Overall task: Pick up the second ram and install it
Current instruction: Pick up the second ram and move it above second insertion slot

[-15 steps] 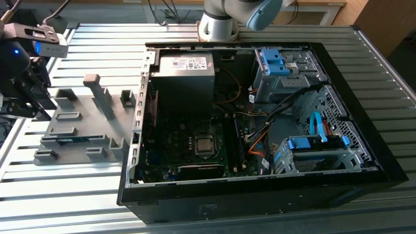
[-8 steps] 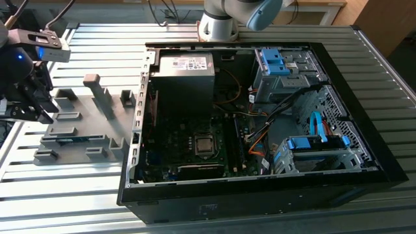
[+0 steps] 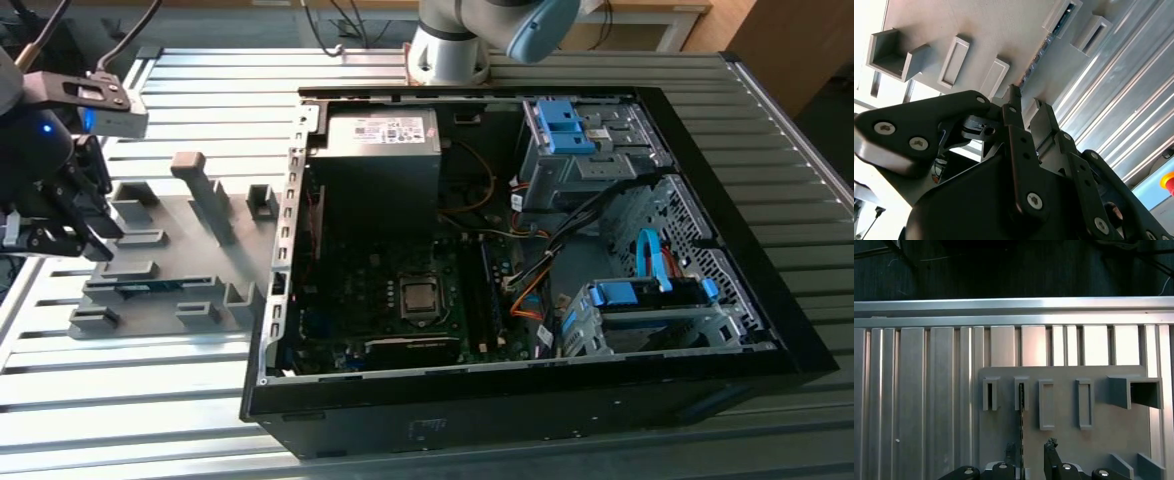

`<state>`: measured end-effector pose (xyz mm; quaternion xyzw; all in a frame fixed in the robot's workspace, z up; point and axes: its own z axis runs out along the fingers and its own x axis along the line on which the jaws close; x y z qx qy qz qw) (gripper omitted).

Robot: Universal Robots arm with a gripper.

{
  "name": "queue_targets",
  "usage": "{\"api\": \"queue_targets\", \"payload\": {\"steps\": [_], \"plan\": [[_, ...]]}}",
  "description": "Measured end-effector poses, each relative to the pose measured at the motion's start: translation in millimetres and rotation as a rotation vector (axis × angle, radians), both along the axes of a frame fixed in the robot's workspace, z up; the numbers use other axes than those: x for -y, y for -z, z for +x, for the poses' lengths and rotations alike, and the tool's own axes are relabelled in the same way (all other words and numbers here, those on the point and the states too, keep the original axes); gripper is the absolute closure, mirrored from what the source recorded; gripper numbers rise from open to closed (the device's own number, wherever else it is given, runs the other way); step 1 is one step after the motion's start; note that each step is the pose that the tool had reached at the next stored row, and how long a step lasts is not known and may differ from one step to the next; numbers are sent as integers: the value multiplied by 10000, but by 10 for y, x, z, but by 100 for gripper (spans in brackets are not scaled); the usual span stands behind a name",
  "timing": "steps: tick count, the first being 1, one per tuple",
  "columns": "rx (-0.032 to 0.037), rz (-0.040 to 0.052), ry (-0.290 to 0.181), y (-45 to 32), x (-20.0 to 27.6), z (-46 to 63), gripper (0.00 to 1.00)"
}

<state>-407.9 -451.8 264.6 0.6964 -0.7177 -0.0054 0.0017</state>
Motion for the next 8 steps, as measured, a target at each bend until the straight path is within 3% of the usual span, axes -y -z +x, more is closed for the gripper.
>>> {"api": "queue_targets", "payload": {"steps": [8], "plan": [[-2,-2,0,68,8,0,64]]}}
